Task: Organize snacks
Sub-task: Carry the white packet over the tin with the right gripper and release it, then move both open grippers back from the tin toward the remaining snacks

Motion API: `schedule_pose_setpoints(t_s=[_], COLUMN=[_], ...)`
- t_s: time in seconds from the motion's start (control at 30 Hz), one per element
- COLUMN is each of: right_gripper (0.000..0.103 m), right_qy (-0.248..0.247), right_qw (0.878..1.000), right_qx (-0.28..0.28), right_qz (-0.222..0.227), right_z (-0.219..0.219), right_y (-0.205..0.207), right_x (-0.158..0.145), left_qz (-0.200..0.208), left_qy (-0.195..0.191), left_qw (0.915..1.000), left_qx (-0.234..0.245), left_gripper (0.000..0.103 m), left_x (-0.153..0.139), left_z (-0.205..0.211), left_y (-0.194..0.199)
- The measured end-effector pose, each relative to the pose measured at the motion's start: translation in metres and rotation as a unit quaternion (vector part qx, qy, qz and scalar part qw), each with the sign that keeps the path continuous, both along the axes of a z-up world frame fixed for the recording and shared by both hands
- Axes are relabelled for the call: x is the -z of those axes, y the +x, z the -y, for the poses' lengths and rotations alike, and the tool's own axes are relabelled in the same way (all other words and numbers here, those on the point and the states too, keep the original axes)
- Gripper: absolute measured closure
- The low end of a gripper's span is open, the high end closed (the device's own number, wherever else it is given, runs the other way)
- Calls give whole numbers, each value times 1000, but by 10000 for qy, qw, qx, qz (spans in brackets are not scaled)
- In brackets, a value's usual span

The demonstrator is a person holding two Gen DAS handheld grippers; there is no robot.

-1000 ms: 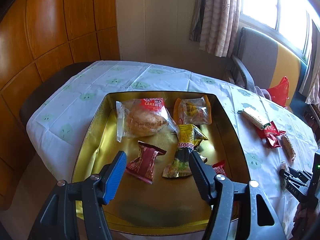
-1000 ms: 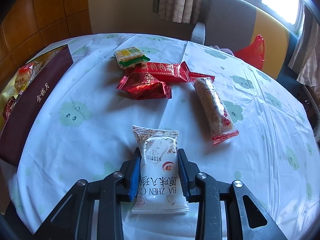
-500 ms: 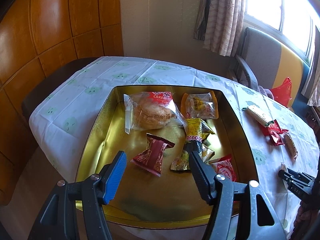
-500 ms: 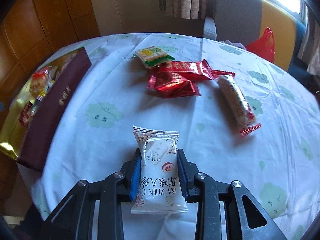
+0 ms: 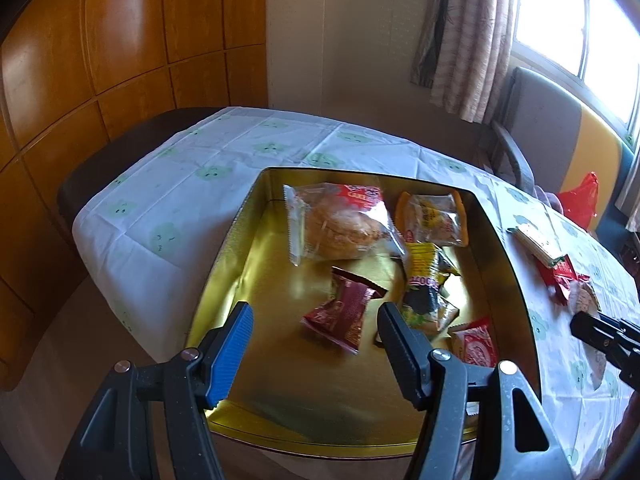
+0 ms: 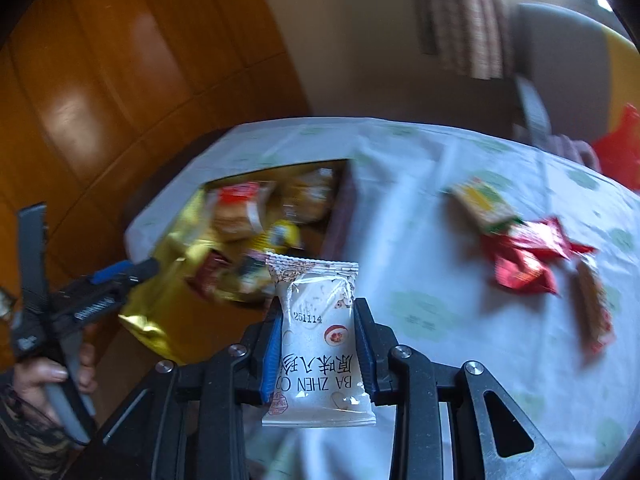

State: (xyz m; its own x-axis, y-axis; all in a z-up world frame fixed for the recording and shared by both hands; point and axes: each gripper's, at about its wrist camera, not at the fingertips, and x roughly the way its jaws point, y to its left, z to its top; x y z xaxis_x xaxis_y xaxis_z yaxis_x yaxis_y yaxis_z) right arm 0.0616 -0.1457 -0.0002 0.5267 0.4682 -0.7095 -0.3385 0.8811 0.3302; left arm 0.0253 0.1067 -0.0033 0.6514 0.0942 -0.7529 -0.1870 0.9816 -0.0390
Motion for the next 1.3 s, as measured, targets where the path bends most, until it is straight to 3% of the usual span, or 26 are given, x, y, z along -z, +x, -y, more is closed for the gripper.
schedule_pose_setpoints(t_s=[0.17, 0.4, 0.67, 1.0, 1.3], right_gripper=[68, 66, 66, 54, 44], right_qy=[226, -254, -506, -591, -606], right_qw=[9980, 9950, 9955, 9968, 9967], right_qx=[-564, -832, -766, -435, -191], right_qz=[-175, -500, -229, 304, 501], right_z=[-53, -93, -92, -74, -62], right_y=[11, 14, 0, -19, -27], right_x=[2, 37, 38, 16, 6], left_qz=[-17, -108, -76, -12, 2], left_qy=[-16, -54, 33, 148, 247], left_qw=[10000, 9999, 10000, 9997, 9990], left_qx=[-45, -33, 45, 196, 360], left_gripper=[37, 37, 37, 37, 37], left_x=[3, 11, 10, 3, 1], left_z=[-6, -8, 0, 13, 25], left_y=[0, 1, -1, -6, -9])
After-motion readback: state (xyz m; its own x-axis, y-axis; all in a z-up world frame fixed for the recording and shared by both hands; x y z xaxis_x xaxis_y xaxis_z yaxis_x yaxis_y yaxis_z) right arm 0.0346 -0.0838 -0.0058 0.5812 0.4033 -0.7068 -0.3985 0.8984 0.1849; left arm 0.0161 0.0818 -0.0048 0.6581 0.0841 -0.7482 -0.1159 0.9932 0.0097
